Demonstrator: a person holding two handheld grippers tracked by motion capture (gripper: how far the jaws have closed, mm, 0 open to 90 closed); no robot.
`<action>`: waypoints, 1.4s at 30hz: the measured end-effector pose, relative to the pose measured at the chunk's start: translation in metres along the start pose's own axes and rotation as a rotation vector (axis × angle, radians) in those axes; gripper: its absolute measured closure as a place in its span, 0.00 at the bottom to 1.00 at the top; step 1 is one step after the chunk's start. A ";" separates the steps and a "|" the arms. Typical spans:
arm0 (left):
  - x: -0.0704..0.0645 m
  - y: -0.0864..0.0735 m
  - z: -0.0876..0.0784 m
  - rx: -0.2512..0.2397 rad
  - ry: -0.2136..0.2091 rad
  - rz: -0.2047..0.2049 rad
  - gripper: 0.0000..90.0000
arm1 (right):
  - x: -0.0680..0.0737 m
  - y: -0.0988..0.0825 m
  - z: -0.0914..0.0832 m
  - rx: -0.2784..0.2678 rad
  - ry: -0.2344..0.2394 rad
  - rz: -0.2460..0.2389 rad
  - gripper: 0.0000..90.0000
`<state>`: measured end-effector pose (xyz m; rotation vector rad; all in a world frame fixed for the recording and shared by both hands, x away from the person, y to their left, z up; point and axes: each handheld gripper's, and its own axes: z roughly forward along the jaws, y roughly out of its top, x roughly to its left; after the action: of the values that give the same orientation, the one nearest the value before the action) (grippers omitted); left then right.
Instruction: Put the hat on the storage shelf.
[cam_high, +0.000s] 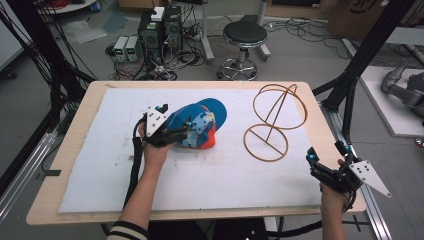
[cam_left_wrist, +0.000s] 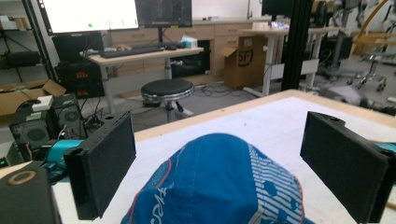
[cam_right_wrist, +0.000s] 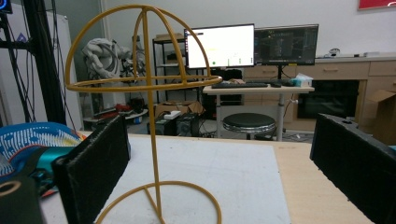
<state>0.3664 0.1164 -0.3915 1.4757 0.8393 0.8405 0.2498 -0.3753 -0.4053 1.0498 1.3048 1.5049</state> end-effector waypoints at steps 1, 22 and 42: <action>0.000 -0.001 0.002 0.007 0.001 -0.003 0.12 | 0.000 0.000 0.000 0.001 0.001 0.002 0.05; 0.001 -0.029 0.029 0.125 0.035 -0.051 0.22 | -0.002 0.000 -0.004 0.006 -0.015 0.008 0.05; 0.001 -0.035 0.033 0.218 0.074 -0.081 0.73 | -0.002 -0.001 -0.003 0.008 -0.015 -0.001 0.05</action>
<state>0.3948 0.1039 -0.4283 1.5952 1.0666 0.7653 0.2476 -0.3777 -0.4064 1.0637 1.3021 1.4894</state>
